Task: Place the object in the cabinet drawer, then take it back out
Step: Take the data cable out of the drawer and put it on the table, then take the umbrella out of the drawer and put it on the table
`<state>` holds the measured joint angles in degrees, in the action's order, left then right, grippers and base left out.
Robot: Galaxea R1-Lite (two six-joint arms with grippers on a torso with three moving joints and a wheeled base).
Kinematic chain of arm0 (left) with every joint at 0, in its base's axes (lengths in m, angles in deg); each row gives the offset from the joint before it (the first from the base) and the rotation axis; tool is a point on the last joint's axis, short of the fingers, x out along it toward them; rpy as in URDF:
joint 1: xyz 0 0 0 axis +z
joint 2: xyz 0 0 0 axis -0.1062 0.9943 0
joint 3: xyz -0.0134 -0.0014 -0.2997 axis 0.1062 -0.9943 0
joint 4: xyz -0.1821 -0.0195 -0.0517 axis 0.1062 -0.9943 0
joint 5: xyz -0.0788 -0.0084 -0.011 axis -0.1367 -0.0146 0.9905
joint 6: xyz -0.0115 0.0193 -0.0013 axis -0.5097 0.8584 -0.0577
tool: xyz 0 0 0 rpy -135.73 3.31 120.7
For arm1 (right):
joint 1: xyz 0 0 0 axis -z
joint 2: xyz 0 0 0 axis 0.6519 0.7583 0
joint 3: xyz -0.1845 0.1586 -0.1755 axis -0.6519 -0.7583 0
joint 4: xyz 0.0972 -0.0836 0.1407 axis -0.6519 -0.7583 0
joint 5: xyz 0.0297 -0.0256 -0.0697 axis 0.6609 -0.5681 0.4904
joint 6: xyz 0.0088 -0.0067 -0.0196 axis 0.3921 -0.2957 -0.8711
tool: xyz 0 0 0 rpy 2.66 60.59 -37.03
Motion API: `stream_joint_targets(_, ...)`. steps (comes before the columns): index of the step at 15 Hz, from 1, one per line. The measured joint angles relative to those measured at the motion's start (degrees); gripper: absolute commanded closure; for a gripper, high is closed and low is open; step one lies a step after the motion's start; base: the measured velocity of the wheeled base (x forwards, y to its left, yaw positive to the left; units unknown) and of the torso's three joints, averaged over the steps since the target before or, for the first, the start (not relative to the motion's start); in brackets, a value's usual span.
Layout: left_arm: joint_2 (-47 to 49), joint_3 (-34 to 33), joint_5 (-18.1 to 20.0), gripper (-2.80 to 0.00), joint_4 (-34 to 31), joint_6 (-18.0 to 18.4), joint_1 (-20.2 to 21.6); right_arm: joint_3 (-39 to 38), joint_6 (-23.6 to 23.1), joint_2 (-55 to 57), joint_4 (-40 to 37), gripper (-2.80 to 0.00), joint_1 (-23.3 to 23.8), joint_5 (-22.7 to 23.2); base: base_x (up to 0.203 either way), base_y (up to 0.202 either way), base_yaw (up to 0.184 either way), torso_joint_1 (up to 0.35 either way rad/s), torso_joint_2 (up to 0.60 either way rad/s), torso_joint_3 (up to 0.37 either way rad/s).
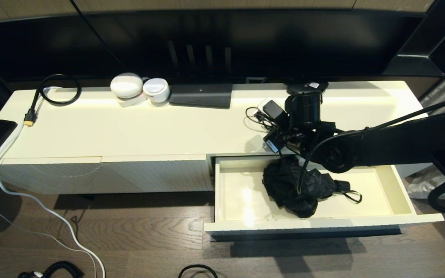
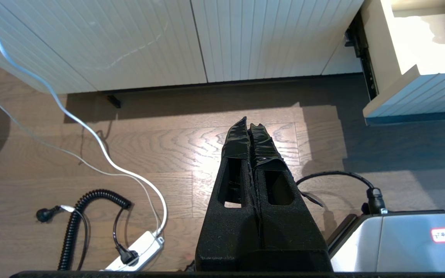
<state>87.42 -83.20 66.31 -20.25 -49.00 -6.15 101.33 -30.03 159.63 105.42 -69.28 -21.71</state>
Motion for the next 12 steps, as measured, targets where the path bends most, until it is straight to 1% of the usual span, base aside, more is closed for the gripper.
stream_joint_targets(5, 0.0, 0.0, 0.0, 0.00, 0.0, 0.0, 0.0, 1.5, 0.0, 0.2, 0.4, -2.80, 0.1, 0.0, 0.000, 0.000, 0.000, 0.000, 0.00, 0.000)
stream_joint_targets(8, 0.0, 0.0, 0.0, 0.00, 0.0, 0.0, 0.0, -2.4, -0.3, -4.4, 0.5, -2.80, 0.0, 0.0, 0.000, 0.000, 0.000, 0.000, 0.00, 0.000)
stream_joint_targets(12, 0.0, 0.0, 0.0, 0.00, 0.0, 0.0, 0.0, -9.6, -2.3, -12.2, -0.3, -2.80, 0.0, 0.0, 0.000, 0.000, 0.000, 0.000, 0.00, 0.000)
